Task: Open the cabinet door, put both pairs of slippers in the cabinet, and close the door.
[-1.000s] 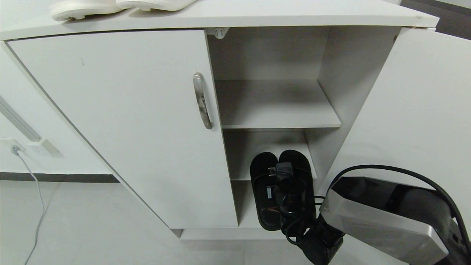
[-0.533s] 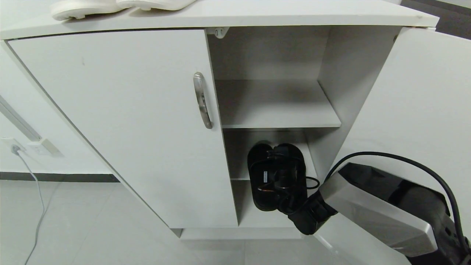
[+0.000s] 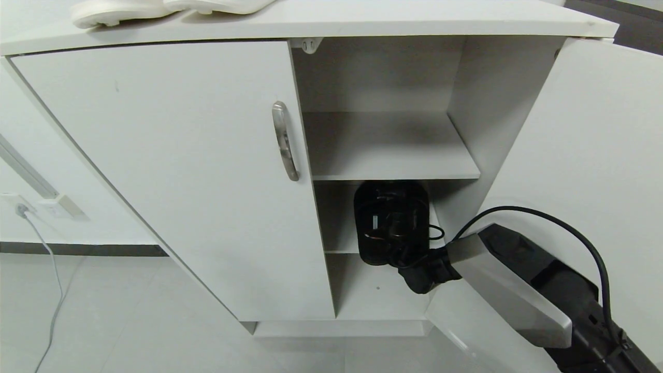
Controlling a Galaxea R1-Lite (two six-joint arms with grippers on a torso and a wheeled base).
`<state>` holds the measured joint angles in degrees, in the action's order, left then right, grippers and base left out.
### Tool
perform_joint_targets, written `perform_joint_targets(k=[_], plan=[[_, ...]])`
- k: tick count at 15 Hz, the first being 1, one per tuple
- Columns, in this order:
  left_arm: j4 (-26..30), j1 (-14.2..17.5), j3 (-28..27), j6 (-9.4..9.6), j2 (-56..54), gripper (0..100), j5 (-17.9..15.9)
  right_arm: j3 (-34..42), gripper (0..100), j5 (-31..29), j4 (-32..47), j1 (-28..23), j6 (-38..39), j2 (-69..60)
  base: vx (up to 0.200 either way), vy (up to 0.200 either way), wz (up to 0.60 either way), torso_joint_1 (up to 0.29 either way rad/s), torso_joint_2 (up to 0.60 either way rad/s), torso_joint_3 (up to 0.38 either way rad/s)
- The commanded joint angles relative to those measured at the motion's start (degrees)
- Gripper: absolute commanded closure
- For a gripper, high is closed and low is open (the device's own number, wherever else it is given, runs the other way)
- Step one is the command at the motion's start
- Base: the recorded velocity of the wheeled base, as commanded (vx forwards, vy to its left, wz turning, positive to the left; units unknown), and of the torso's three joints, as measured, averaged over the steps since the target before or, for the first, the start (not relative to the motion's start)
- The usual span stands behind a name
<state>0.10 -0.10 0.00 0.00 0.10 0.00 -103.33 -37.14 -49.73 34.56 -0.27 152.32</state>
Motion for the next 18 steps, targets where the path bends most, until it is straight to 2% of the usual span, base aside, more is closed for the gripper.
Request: perform_joint_targets(k=[1, 6, 7, 11, 14, 18], plan=[[0.0, 0.0, 0.0, 0.0, 0.1, 100, 0.0, -3.4, 100, 0.1, 1.4, -0.7, -0.3, 2.5, 0.0, 0.0, 0.0, 0.0, 0.0, 0.0], [0.0, 0.0, 0.0, 0.0, 0.1, 100, 0.1, -4.6, 100, 0.1, 2.6, -1.1, -0.3, 2.6, 0.0, 0.0, 0.0, 0.0, 0.0, 0.0], [0.0, 0.0, 0.0, 0.0, 0.1, 100, 0.1, -4.6, 0, 0.1, 2.6, -1.1, -0.2, 2.6, 0.0, 0.0, 0.0, 0.0, 0.0, 0.0], [0.0, 0.0, 0.0, -0.09, 0.1, 100, 0.1, -1.2, 0, -0.6, 0.9, -0.6, 0.1, 1.1, 0.0, 0.0, 0.0, 0.0, 0.0, 0.0], [0.0, 0.0, 0.0, -0.18, 0.1, 100, 0.1, 7.2, 0, -0.6, -2.4, 0.2, 0.0, -3.2, 0.0, 0.0, 0.0, 0.0, 0.0, 0.0], [0.0, 0.0, -0.1, -0.35, 0.1, 100, 0.1, 21.7, 0, -0.5, -11.2, 2.2, -0.2, -10.6, 0.0, 0.0, 0.0, 0.0, 0.0, 0.0]])
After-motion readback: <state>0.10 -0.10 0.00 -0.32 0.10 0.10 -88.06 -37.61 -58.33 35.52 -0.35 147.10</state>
